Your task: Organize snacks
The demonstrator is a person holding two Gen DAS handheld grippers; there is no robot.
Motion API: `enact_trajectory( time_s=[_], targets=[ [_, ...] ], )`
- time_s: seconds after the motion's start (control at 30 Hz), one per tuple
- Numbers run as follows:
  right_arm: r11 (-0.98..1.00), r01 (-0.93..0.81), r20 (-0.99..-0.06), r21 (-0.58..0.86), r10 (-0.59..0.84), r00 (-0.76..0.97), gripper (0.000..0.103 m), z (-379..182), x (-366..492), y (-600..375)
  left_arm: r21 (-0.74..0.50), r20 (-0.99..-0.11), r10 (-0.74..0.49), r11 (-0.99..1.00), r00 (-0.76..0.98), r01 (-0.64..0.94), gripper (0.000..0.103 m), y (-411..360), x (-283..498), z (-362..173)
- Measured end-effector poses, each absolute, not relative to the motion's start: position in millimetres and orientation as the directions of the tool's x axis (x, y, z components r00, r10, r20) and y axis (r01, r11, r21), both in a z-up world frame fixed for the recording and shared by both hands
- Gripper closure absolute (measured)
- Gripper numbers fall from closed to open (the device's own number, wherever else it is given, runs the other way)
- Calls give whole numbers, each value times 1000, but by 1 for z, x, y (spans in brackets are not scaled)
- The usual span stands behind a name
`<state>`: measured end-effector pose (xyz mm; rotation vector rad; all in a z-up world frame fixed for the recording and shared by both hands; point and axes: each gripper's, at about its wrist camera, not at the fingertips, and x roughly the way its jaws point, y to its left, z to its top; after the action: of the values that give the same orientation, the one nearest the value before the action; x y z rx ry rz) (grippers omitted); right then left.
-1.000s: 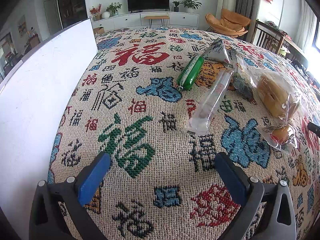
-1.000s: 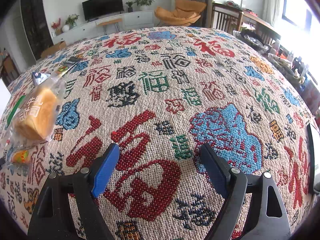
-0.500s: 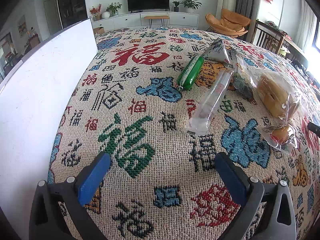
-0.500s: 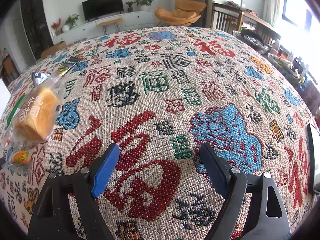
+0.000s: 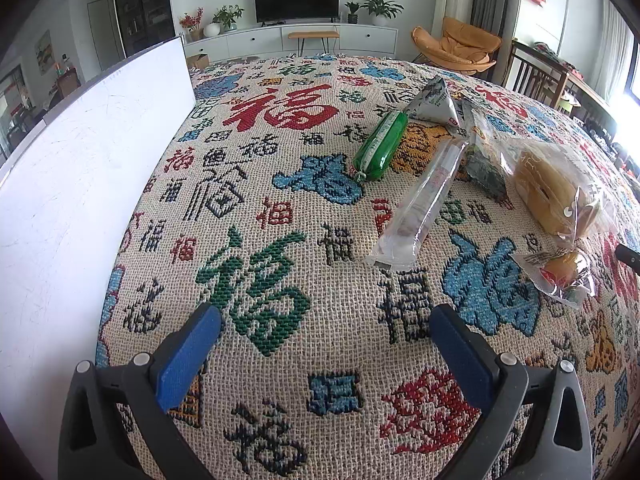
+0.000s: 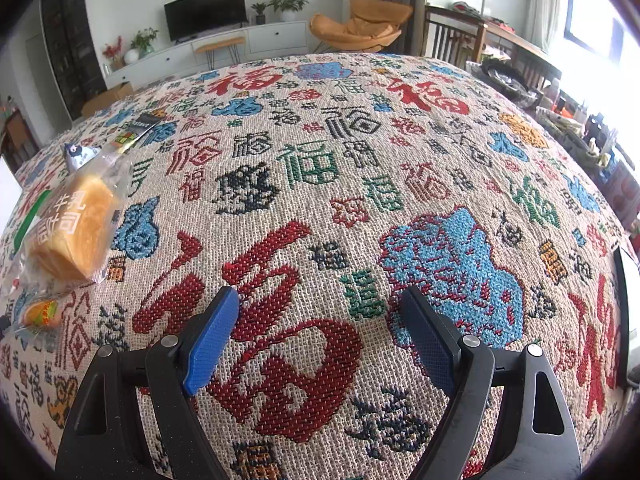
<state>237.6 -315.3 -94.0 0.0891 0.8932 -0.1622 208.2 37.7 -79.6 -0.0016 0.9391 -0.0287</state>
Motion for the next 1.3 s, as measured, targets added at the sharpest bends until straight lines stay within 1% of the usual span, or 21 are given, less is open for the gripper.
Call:
enact_trajectory(
  time_s=[0.37,0.43,0.5,0.6,0.67,0.73,0.77,0.8,0.83,0.87,0.93,1.0,1.03,1.07,1.1,1.13,1.17,1.23,1.3],
  targets=[
    [984,178,-781,9,-104,615,18,-94,238,-315,-16,-807,-27,1000,591,25,0,37,208,-80],
    [984,178,-781,10,-103,616,18,-94,238,-316,-21,-817,-46,999,574,50,0,38,208,-79],
    [984,178,-781,10,-104,615,18,-94,238,-315,-69,-826,-92,996,557,62,0,42,207,-74],
    [984,178,-782,10,-104,615,18,-94,238,-315,-186,-790,-203,979,578,89,0,48,214,-52],
    [984,178,-782,9,-104,615,18,-94,238,-316,-173,-779,-212,977,590,123,0,43,231,-35],
    [984,176,-782,13,-100,616,17,-94,238,-316,-106,-800,-181,981,572,163,2,32,261,-24],
    [984,175,-782,16,-97,616,17,-94,238,-316,-74,-818,-152,984,555,160,6,28,276,-24],
    [984,175,-782,16,-96,616,16,-94,238,-316,-47,-831,-120,988,543,145,23,26,291,-26],
    [984,175,-782,17,-96,616,16,-94,238,-316,-40,-850,-97,992,517,120,42,26,309,-30],
    [984,175,-782,17,-96,616,16,-94,238,-316,-59,-864,-106,992,492,109,47,27,321,-35],
    [984,175,-782,16,-97,616,16,-94,238,-316,-121,-883,-155,987,443,104,49,26,342,-47],
    [984,175,-782,16,-97,616,16,-94,238,-316,-116,-889,-158,986,430,122,49,18,349,-55],
    [984,175,-782,16,-97,616,16,-94,238,-316,-100,-889,-155,984,431,148,53,13,352,-58],
    [984,175,-782,16,-97,616,16,-94,238,-316,-80,-889,-150,981,432,175,61,7,353,-60],
    [984,175,-782,16,-97,616,16,-94,238,-316,-40,-890,-124,980,439,196,76,1,353,-62],
    [984,175,-782,16,-97,616,16,-94,238,-316,11,-886,-89,977,456,212,81,-4,351,-61],
    [984,175,-782,15,-97,616,16,-94,238,-316,24,-884,-80,976,460,216,81,-6,349,-61],
    [984,175,-782,15,-98,615,16,-94,238,-316,-45,-883,-135,978,450,205,81,2,339,-58],
    [984,176,-782,15,-98,615,16,-94,238,-316,-77,-877,-150,982,456,175,81,11,321,-55]
  ],
)
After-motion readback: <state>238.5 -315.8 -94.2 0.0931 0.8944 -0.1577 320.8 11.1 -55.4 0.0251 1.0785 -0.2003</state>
